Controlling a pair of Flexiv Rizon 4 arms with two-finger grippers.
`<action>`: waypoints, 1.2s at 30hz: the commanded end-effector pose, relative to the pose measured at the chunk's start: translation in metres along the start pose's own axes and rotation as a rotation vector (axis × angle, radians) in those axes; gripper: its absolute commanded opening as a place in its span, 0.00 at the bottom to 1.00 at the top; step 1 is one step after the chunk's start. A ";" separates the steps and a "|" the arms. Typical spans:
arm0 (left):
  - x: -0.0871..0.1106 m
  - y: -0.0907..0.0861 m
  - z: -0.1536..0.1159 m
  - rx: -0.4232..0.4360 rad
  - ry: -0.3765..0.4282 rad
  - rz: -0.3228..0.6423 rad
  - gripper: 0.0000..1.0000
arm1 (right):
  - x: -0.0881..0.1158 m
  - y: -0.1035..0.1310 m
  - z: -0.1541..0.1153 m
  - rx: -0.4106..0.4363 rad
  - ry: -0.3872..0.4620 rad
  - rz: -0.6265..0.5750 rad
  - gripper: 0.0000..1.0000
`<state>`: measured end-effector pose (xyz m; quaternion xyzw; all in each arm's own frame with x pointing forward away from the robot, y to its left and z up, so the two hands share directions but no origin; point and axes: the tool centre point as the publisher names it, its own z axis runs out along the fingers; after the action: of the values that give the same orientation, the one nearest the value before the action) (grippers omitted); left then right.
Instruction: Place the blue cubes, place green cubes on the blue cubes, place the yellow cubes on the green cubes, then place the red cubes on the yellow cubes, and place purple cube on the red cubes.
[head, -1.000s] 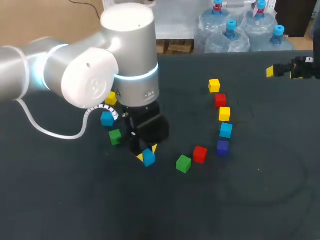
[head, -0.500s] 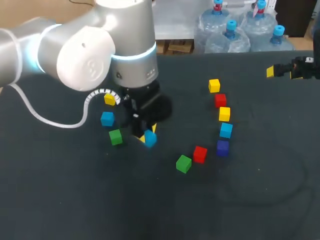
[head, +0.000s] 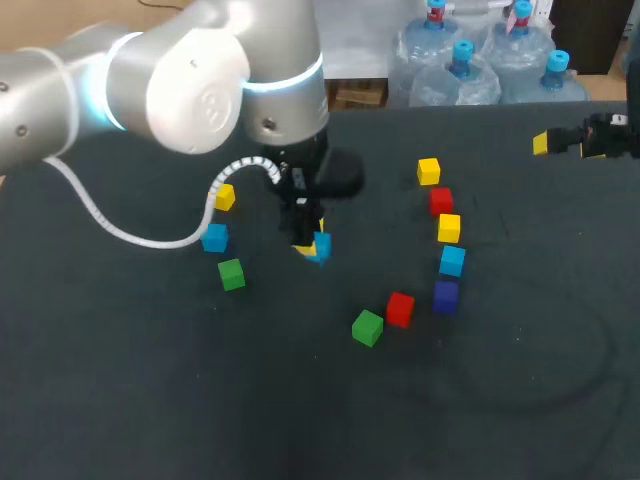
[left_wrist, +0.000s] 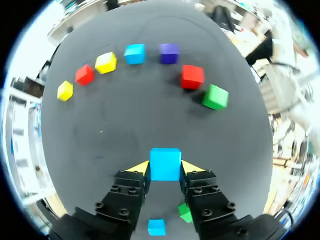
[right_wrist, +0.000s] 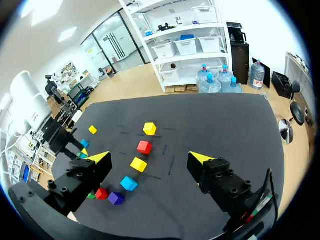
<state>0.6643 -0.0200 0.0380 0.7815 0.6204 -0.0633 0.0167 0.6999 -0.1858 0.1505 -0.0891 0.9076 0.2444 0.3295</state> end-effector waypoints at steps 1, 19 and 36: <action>-0.010 0.031 0.003 0.051 0.019 -0.058 0.00 | 0.000 0.000 0.000 0.003 0.000 0.000 1.00; -0.026 0.059 0.011 0.043 0.014 -0.269 0.00 | 0.000 0.000 0.000 0.003 0.000 0.000 1.00; -0.013 0.053 0.024 0.034 0.038 -0.292 0.00 | 0.000 0.000 0.000 0.003 0.000 0.000 1.00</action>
<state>0.7131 -0.0496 0.0145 0.6845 0.7262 -0.0604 -0.0205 0.6999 -0.1859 0.1505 -0.0891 0.9076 0.2444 0.3295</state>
